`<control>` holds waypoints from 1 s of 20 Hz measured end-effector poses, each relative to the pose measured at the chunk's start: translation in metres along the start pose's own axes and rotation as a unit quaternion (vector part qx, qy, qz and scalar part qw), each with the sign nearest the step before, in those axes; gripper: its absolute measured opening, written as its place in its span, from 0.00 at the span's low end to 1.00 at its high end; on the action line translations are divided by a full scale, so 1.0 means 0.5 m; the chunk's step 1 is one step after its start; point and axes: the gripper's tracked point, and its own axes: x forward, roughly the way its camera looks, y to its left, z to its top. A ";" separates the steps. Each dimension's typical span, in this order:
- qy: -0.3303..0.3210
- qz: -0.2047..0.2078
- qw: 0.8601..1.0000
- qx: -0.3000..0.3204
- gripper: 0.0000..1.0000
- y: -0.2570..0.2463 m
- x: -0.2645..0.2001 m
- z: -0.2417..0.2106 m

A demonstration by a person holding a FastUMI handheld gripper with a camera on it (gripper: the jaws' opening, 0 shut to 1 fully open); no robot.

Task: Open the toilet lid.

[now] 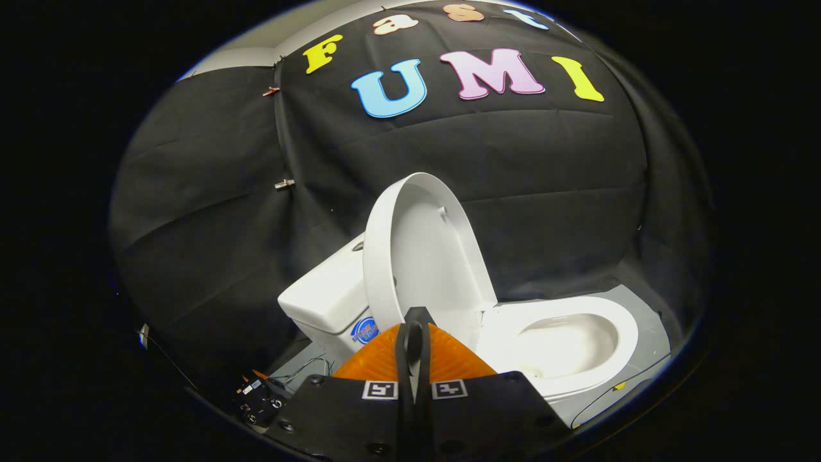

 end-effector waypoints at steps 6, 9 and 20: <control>0.007 0.004 1.000 -0.006 0.05 0.020 0.009 -0.004; 0.008 0.005 1.000 -0.006 0.04 0.027 0.012 -0.008; 0.016 0.015 1.000 0.005 0.21 0.035 0.008 -0.007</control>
